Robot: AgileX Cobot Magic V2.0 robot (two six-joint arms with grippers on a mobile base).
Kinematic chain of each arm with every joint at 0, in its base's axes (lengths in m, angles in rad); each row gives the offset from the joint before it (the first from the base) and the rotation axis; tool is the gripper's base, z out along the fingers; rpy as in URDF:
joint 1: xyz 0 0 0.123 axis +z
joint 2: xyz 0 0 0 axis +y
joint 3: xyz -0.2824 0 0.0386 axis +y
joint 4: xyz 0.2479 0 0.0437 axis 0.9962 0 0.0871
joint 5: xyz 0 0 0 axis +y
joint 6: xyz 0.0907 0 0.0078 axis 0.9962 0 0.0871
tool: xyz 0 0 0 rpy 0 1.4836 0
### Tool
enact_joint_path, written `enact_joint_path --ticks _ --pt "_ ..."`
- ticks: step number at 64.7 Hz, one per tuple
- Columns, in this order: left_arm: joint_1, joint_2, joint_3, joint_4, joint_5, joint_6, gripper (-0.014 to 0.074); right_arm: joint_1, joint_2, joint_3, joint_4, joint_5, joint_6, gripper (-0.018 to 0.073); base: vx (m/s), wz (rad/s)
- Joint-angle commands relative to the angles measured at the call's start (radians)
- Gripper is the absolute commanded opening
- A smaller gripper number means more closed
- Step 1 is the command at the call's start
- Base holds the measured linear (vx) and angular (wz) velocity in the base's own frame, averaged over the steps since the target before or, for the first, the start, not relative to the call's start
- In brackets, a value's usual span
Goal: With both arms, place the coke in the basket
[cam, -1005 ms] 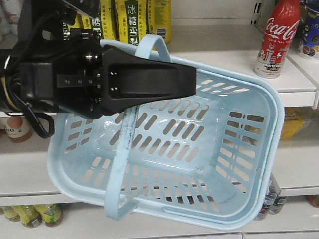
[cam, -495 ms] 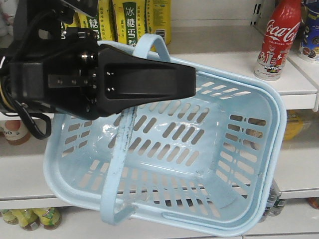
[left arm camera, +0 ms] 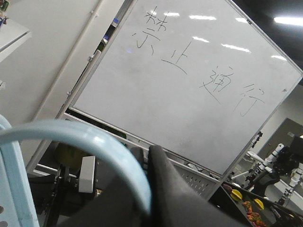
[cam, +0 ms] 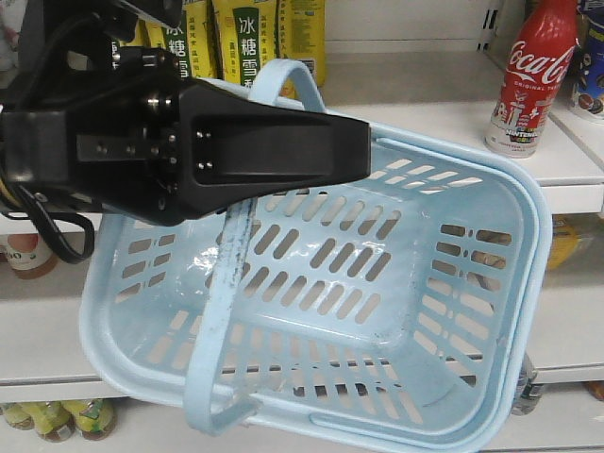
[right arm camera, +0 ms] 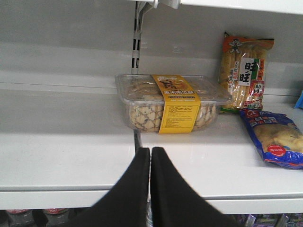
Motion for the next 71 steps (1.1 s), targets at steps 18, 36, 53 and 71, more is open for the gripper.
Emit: enact_joint_path --ticks 18,36,53,71 --pt "-0.003 -0.023 -0.028 -0.068 -0.106 0.017 -0.0006 -0.001 -0.018 0.009 -0.009 -0.072 -0.008 -0.0005 0.02 0.02" --pt "-0.003 -0.023 -0.028 -0.068 -0.106 0.017 -0.0006 -0.001 -0.018 0.009 -0.009 -0.072 -0.008 -0.0005 0.01 0.02" --pt "-0.003 -0.023 -0.028 -0.068 -0.106 0.017 -0.0006 -0.001 -0.018 0.009 -0.009 -0.072 -0.008 -0.0005 0.00 0.00" --pt "-0.003 -0.023 -0.028 -0.068 -0.106 0.017 -0.0006 -0.001 -0.018 0.009 -0.009 -0.072 -0.008 -0.0005 0.00 0.00"
